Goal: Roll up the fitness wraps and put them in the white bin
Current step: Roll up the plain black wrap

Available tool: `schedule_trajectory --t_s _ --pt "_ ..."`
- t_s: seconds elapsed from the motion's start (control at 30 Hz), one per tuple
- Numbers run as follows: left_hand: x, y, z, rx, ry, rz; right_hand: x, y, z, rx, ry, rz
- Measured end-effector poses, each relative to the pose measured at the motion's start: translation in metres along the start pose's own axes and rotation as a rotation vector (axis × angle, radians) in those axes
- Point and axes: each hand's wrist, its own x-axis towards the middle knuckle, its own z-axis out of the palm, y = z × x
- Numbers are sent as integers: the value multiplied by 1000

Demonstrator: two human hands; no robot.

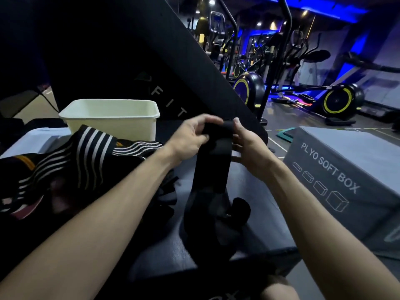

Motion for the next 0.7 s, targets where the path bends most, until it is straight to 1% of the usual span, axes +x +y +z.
schedule_trajectory --t_s 0.07,0.1,0.2,0.3,0.37,0.43,0.47,0.53,0.63,0.7 --pt "-14 -10 6 -3 -39 -5 7 0 6 38 4 39" --pt "-19 -13 8 -5 -40 2 11 1 8 13 26 19" --pt "-32 -17 8 12 -32 24 18 5 13 -13 80 -114" --pt "-43 -22 8 11 24 10 21 8 19 -29 29 -214" --pt "-50 -26 9 27 90 -31 24 8 22 -99 52 -267" --pt "-59 -32 9 90 106 -126 31 7 23 -107 108 -303" --pt "-64 -35 8 111 72 -189 36 6 22 -91 139 -310" --pt "-76 -37 7 57 -47 -303 48 2 17 -59 208 -316" --pt "-88 -35 13 -78 -150 -361 68 5 5 -24 290 -289" --pt "-89 -34 16 -168 -198 -373 81 15 -4 -85 377 -241"
